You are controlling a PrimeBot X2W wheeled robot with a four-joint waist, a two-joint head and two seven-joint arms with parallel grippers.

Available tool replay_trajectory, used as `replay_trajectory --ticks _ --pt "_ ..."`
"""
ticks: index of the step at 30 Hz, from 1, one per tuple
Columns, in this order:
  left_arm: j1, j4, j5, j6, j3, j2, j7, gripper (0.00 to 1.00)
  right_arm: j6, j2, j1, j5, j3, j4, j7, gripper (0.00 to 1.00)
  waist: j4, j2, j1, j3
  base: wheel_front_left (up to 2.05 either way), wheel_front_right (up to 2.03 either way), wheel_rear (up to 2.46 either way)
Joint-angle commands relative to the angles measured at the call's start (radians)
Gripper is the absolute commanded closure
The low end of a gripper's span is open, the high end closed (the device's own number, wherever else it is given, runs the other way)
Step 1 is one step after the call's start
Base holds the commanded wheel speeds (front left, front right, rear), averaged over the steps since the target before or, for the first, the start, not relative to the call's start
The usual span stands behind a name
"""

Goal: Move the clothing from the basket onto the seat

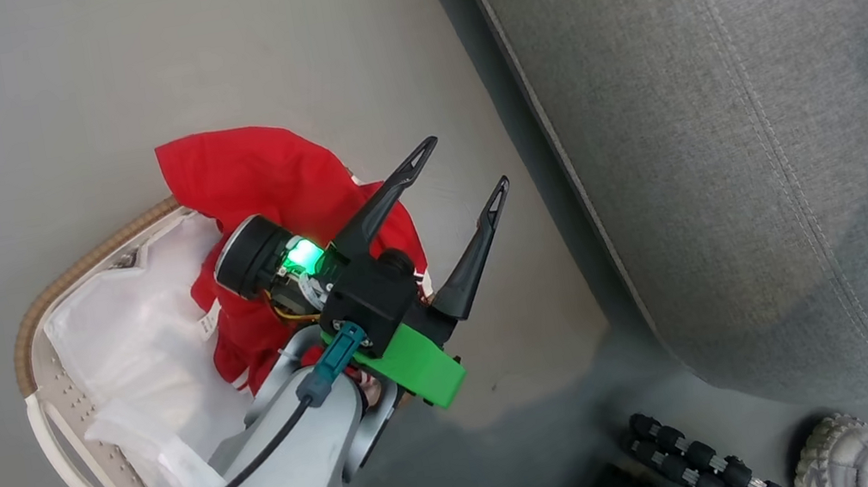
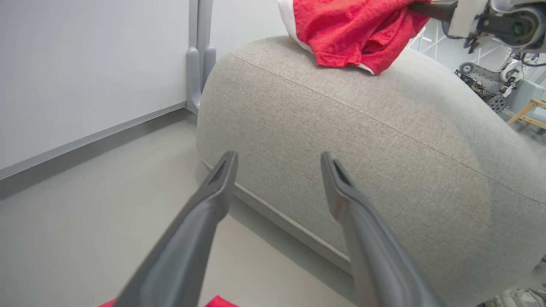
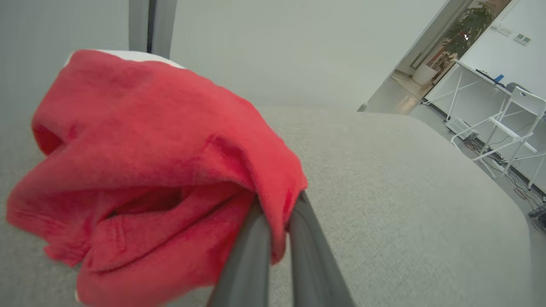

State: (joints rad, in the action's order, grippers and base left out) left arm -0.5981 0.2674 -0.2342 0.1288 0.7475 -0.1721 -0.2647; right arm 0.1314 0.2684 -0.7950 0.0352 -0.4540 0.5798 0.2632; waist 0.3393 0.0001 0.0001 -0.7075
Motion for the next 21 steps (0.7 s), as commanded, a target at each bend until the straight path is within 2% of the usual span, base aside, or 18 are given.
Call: replay_trajectory --ticks 1,10,21 --pt "0.017 0.005 -0.001 0.003 -0.007 0.001 0.001 0.0 -0.001 -0.005 0.034 0.001 -0.02 -0.003 0.002 0.0 0.007 -0.0001 -0.0001 0.04 0.0 0.0 0.0" --pt "0.077 0.021 -0.01 0.003 -0.048 0.028 0.001 0.0 -0.001 -0.053 0.216 -0.038 -0.08 -0.065 0.002 0.0 0.012 -0.0001 -0.0001 0.181 0.0 0.0 0.0" --pt "0.181 0.03 0.014 -0.002 -0.17 0.078 0.001 0.0 -0.001 -0.085 0.357 -0.073 0.061 -0.215 0.002 0.0 -0.039 -0.0001 -0.0001 0.325 0.0 0.0 0.0"
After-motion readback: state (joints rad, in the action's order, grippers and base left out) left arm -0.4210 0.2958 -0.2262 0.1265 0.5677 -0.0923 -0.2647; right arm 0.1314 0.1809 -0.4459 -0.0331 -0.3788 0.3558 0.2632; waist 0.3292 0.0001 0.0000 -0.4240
